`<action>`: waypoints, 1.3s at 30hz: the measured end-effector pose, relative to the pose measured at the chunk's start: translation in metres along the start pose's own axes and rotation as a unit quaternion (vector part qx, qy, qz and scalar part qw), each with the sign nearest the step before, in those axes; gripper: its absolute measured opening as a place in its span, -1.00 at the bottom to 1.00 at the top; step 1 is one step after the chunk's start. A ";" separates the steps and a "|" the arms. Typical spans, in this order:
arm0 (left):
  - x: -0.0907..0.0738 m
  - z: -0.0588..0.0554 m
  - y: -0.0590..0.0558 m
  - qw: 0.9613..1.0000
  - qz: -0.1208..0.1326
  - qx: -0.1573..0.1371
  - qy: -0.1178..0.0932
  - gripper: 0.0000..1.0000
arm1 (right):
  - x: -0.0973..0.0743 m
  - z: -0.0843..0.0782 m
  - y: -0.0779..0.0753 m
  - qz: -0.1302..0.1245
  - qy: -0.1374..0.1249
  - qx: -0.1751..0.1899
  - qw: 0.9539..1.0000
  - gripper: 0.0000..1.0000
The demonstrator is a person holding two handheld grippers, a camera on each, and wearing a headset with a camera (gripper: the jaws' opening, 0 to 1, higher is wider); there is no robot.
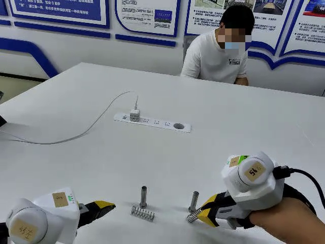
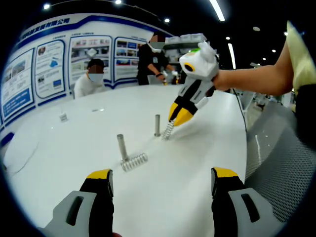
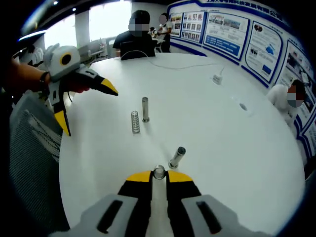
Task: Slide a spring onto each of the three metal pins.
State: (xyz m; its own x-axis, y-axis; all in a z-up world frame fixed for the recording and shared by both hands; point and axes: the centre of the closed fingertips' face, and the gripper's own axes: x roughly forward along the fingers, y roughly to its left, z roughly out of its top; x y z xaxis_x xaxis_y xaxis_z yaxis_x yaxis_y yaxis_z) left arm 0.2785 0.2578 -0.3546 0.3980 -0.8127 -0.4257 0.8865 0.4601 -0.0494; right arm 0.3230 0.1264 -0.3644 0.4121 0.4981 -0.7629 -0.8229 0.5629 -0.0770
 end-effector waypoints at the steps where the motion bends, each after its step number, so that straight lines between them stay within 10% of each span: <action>1: 0.000 0.000 0.000 1.000 0.000 0.000 0.000 0.66 | -0.001 0.000 0.000 0.000 0.001 0.000 1.000 -0.76; 39: -0.002 0.005 -0.001 1.000 0.004 0.006 -0.009 0.65 | -0.048 0.036 -0.007 0.051 0.094 -0.064 0.992 -0.76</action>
State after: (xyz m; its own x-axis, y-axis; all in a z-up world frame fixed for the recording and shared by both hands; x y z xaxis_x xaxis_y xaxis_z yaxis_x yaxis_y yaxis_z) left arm 0.2775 0.2572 -0.3487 0.4091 -0.8153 -0.4098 0.8859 0.4626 -0.0360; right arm 0.3230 0.1218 -0.3041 0.2537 0.4096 -0.8763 -0.9044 0.4217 -0.0647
